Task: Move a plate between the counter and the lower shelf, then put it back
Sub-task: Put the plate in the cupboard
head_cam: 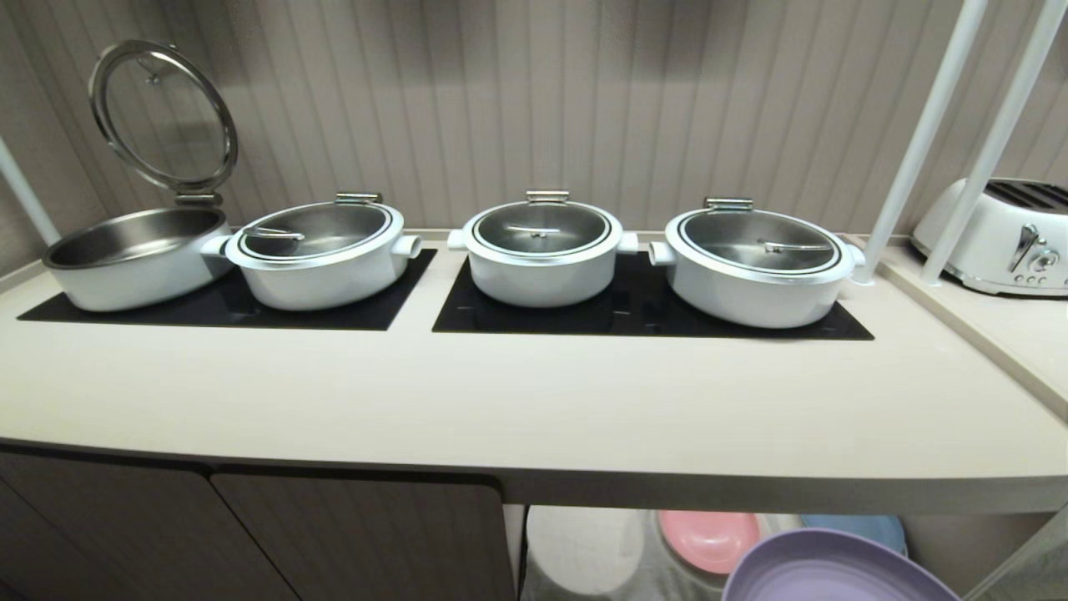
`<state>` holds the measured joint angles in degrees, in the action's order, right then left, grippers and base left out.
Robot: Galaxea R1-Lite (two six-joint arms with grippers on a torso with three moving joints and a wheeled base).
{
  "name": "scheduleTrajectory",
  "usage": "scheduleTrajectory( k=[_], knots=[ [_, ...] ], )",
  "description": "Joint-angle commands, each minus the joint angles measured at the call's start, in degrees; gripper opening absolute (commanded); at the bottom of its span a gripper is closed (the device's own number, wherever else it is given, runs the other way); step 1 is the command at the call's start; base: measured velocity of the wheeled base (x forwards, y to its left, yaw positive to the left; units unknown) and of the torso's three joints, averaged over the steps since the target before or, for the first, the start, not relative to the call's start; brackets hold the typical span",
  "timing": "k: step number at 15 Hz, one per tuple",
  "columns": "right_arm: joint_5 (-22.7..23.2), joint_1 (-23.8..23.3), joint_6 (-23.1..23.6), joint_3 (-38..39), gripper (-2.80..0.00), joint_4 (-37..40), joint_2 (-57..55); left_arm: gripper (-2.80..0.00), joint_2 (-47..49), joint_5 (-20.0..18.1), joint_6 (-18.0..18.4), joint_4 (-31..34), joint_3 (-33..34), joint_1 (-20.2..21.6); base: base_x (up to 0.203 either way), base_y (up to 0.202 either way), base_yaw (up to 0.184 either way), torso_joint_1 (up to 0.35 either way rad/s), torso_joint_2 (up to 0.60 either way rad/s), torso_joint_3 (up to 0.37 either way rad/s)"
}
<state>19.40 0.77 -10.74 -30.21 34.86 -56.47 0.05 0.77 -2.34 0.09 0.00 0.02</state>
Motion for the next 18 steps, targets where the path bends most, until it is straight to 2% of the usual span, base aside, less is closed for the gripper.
scheduleTrajectory(
  k=[1,18],
  knots=[
    [0.1,0.0,-0.5,0.0,-2.80,1.1,1.4,-2.80,0.0,0.0,0.0,0.0,0.0,0.0,0.000,0.000,0.000,0.000,0.00,0.000],
    [1.6,0.0,-1.7,0.9,-2.80,3.3,4.7,-2.80,0.0,0.0,0.0,0.0,0.0,0.0,0.000,0.000,0.000,-0.136,0.30,0.156]
  ],
)
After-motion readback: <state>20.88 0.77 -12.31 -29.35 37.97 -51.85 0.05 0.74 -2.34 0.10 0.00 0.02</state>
